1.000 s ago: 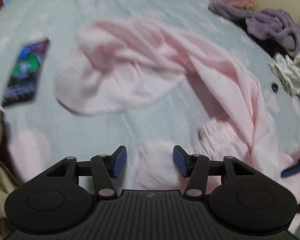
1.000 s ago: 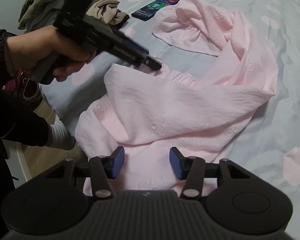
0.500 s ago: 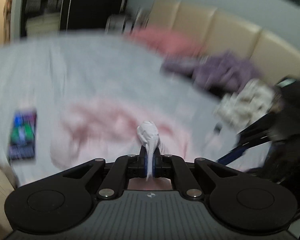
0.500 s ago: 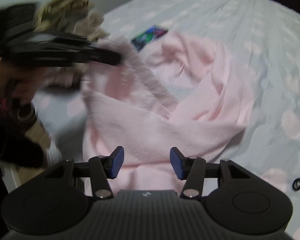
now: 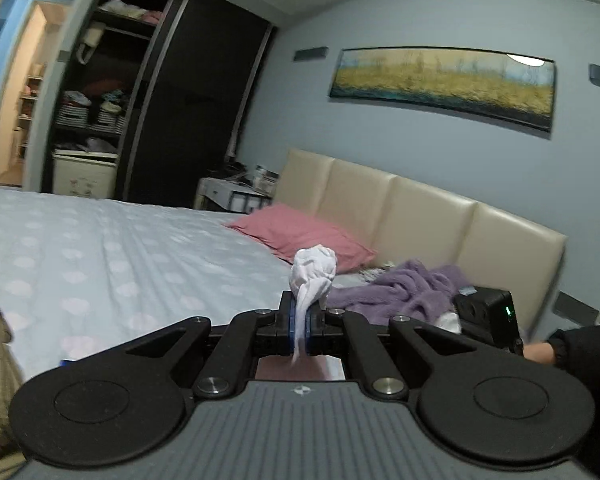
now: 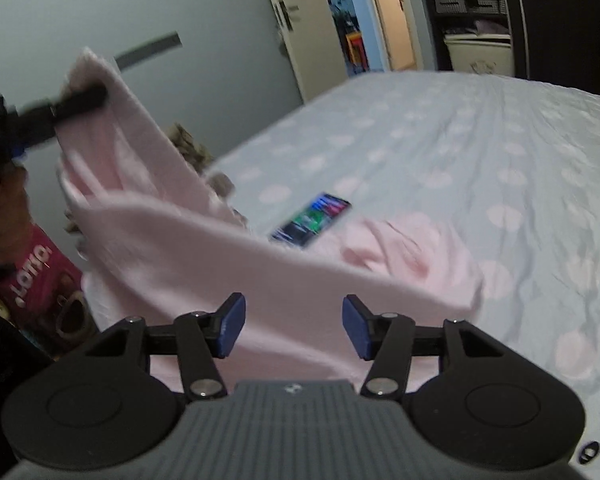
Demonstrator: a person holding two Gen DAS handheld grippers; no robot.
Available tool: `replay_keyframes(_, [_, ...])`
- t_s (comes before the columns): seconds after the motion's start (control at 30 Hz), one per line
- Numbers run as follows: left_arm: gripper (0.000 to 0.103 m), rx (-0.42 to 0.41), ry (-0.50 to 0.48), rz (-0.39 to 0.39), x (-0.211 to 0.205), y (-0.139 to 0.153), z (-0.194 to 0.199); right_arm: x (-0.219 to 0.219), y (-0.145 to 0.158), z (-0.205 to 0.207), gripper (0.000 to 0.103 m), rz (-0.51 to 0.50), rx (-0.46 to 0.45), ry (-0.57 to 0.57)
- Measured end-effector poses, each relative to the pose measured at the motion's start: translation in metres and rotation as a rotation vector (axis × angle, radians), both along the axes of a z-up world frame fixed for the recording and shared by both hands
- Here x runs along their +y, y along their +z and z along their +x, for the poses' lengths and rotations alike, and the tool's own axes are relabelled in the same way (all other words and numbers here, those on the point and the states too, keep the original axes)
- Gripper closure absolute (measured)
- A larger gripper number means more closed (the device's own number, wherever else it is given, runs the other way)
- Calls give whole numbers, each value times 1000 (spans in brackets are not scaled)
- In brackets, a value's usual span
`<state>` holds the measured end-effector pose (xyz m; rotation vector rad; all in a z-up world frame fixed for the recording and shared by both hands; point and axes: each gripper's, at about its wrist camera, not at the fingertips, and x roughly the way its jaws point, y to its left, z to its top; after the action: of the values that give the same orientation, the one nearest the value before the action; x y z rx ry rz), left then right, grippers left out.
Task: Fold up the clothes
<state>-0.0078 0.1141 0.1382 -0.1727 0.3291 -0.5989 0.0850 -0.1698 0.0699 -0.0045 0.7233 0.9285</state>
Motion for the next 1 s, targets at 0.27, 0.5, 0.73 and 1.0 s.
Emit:
replay_keyframes(0.27, [100, 104, -82, 128, -45, -40, 14, 10, 20, -30, 41, 17, -68, 108])
replay_keyframes(0.5, [100, 56, -45, 313, -61, -50, 6, 5, 25, -32, 41, -26, 34, 57])
replay_keyframes(0.73, [100, 94, 86, 492, -101, -82, 5, -14, 12, -10, 41, 140, 390, -138])
replay_keyframes(1.0, [100, 24, 91, 721, -172, -104, -21, -14, -7, -5, 47, 208, 613, -353])
